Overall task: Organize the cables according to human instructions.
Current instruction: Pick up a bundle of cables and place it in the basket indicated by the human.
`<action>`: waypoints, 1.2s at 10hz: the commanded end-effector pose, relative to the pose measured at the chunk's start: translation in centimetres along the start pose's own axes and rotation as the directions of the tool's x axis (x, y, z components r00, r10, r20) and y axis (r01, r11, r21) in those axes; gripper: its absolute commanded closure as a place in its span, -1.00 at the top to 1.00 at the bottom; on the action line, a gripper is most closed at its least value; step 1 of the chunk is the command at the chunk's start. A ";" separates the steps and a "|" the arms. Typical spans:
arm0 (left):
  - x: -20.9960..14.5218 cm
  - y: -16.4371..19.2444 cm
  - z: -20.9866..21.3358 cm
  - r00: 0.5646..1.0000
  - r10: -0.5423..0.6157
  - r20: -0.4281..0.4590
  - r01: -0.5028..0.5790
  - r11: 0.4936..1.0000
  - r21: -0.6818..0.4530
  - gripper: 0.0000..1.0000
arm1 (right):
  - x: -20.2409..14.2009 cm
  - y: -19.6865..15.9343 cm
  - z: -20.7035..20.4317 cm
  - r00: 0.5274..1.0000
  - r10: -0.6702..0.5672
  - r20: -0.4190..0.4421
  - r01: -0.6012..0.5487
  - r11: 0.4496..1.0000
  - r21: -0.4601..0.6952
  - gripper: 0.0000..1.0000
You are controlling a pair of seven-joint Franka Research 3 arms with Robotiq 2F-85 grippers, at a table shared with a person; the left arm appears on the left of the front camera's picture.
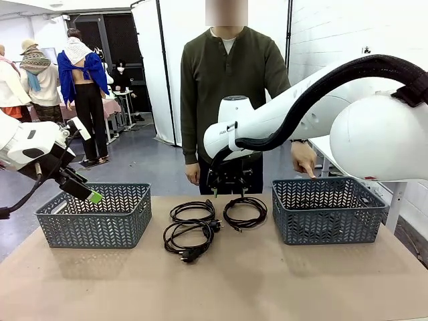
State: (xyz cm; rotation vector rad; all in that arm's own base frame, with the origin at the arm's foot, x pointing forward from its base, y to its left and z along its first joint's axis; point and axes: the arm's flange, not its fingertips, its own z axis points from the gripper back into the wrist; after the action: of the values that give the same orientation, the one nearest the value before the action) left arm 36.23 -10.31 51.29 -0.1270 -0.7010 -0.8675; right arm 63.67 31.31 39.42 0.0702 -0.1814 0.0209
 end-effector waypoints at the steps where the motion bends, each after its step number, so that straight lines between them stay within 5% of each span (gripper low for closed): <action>1: -0.1 0.1 0.0 1.000 0.006 0.002 -0.006 1.000 -0.001 1.00 | -0.3 -0.4 0.1 1.000 0.001 0.004 -0.001 1.000 0.002 1.00; 12: -0.1 0.1 0.0 1.000 0.006 0.002 -0.006 1.000 -0.001 1.00 | 2.5 0.7 -3.4 0.979 -0.201 -0.027 0.199 0.977 -0.073 1.00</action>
State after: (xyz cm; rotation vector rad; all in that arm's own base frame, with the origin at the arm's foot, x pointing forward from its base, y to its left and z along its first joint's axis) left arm 36.23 -10.31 51.29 -0.1271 -0.7010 -0.8675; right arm 65.55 31.49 36.69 0.0440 -0.1375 -0.1456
